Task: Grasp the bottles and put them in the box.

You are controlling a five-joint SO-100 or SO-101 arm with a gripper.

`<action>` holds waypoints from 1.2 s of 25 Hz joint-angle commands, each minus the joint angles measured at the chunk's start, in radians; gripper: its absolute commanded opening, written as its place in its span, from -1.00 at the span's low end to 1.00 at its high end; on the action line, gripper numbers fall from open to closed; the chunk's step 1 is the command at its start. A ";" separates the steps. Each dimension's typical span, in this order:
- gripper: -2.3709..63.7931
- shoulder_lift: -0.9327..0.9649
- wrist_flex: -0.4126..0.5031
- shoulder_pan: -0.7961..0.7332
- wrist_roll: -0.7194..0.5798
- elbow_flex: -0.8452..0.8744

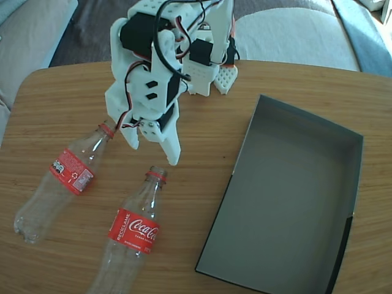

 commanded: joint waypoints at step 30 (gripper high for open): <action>0.16 -0.232 -0.367 0.020 -0.008 0.077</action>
